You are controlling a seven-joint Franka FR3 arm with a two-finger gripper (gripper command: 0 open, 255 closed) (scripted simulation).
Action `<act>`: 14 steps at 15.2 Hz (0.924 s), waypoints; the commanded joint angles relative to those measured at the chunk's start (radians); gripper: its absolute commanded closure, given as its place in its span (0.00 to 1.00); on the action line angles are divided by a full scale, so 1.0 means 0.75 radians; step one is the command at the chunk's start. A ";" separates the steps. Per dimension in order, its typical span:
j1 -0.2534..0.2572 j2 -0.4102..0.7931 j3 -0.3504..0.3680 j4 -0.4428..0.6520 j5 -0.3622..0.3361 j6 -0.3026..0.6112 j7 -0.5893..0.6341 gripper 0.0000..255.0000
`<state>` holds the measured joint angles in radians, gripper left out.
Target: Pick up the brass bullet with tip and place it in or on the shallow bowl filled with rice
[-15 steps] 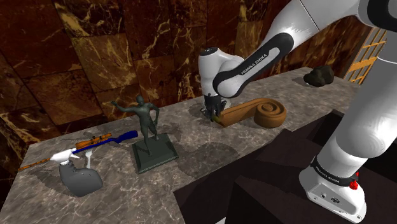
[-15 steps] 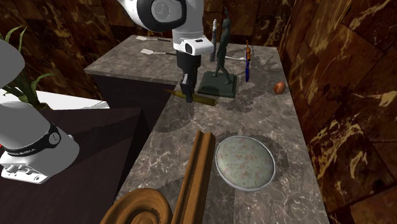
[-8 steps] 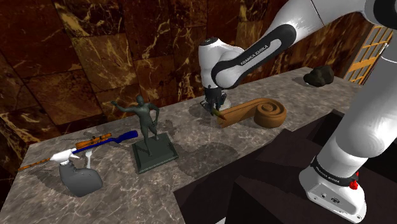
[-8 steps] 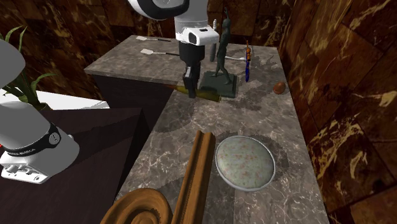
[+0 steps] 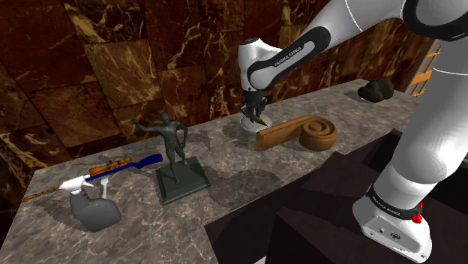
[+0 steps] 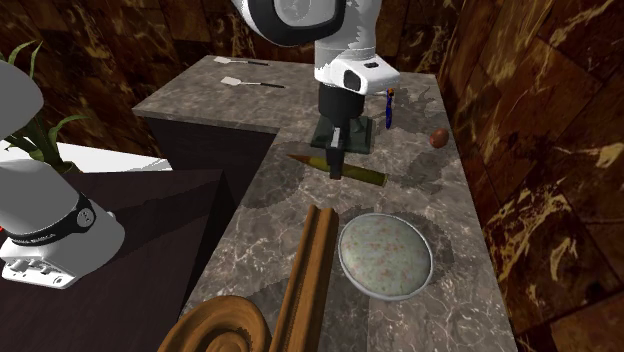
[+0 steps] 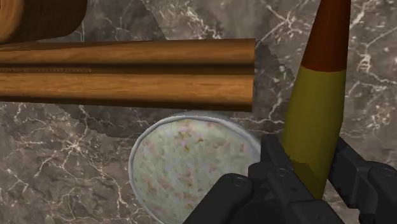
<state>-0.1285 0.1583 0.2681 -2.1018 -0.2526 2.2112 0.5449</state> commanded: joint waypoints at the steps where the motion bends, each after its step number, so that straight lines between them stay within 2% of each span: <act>1: -0.027 0.051 -0.024 0.071 -0.011 -0.013 -0.051 1.00; 10: -0.129 0.330 -0.109 0.484 -0.034 -0.116 -0.265 1.00; 14: -0.126 0.364 -0.115 0.460 -0.049 -0.060 -0.249 1.00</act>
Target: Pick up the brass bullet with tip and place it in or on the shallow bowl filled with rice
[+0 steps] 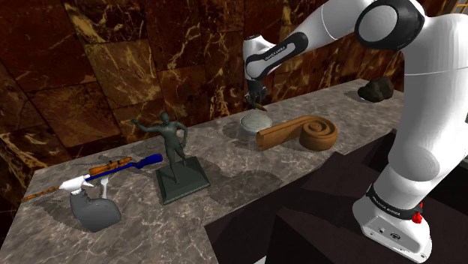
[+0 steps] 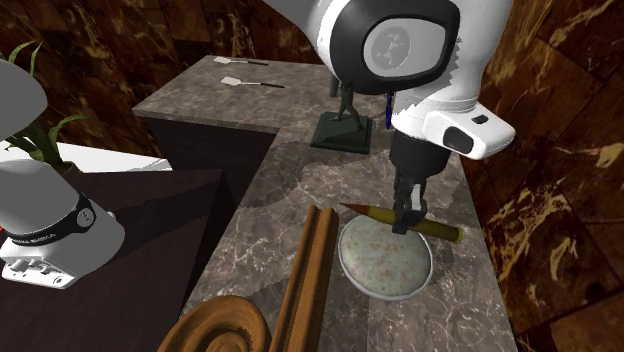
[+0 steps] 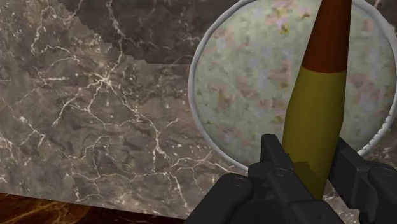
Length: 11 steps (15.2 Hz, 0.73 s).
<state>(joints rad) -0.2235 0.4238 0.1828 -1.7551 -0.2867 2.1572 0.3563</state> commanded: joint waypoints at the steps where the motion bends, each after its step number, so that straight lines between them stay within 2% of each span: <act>1: 0.001 0.018 -0.003 -0.008 -0.007 0.026 0.006 1.00; 11: 0.011 0.113 -0.022 -0.043 -0.045 0.150 0.046 1.00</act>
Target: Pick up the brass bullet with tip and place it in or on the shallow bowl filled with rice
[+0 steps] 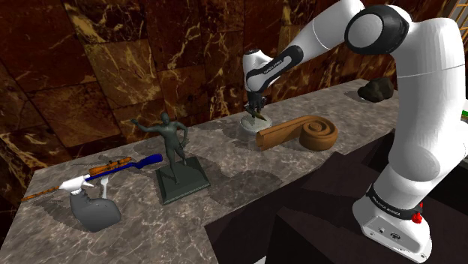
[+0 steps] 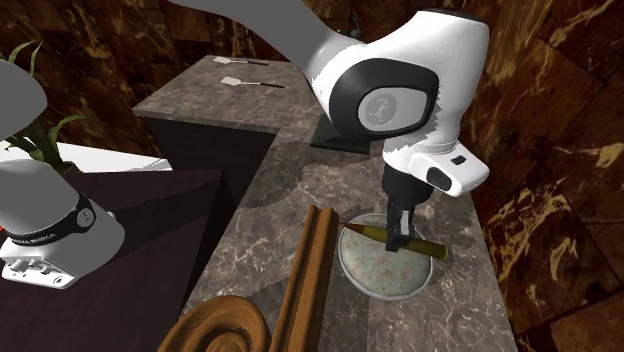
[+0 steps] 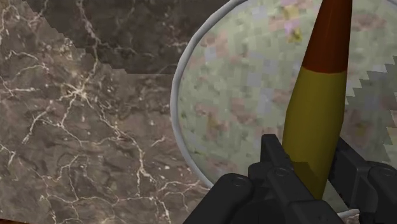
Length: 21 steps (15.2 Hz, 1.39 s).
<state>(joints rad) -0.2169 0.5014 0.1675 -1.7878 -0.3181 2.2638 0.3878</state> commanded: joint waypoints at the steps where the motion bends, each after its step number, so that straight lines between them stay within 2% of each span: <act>1: 0.002 0.009 -0.002 0.001 -0.003 0.008 0.004 1.00; 7: 0.002 0.009 -0.002 0.001 -0.003 0.008 0.004 1.00; 8: 0.002 0.009 -0.002 0.001 -0.003 0.008 0.004 0.00; 13: 0.002 0.009 -0.002 0.001 -0.003 0.008 0.004 0.00; 17: 0.005 -0.084 0.022 0.035 0.033 -0.119 -0.018 0.00; 21: 0.005 -0.084 0.021 0.035 0.033 -0.119 -0.018 0.00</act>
<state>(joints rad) -0.2130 0.4397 0.1833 -1.7612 -0.2941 2.1768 0.3747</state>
